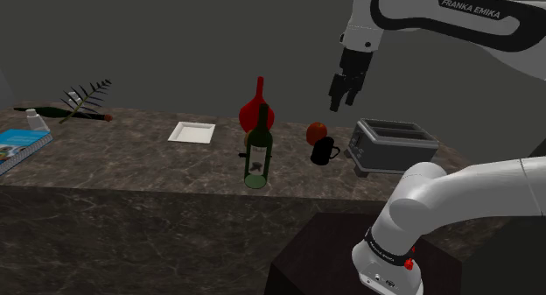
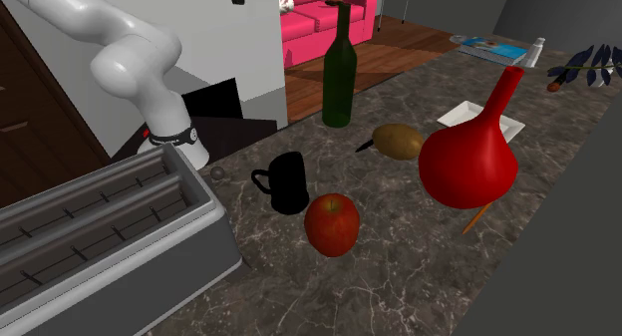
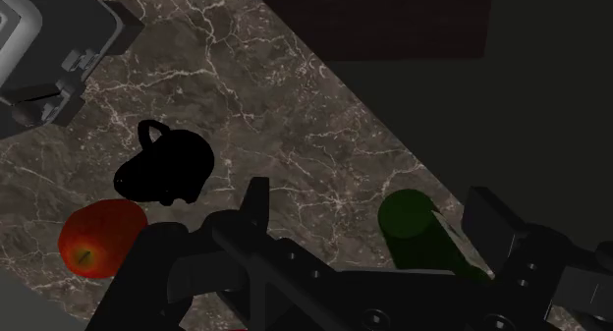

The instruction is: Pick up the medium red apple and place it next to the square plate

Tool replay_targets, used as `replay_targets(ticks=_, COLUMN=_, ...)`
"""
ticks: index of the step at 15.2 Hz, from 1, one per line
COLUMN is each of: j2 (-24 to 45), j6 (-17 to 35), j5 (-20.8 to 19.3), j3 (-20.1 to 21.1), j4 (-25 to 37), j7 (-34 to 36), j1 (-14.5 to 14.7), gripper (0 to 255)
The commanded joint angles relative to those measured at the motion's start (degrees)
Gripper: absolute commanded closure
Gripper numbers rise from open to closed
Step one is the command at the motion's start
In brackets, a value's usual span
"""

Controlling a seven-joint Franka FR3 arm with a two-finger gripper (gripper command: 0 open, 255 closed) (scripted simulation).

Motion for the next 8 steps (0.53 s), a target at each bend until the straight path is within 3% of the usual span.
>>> replay_targets(ticks=1, j2=0.0, j6=0.0, j5=0.0, j3=0.0, j4=0.0, j7=0.0, j1=0.0, gripper=0)
replay_targets(ticks=8, j2=3.1, j6=12.7, j5=-4.9, j3=-6.2, j4=-6.0, j7=-5.6, j1=-2.4, gripper=0)
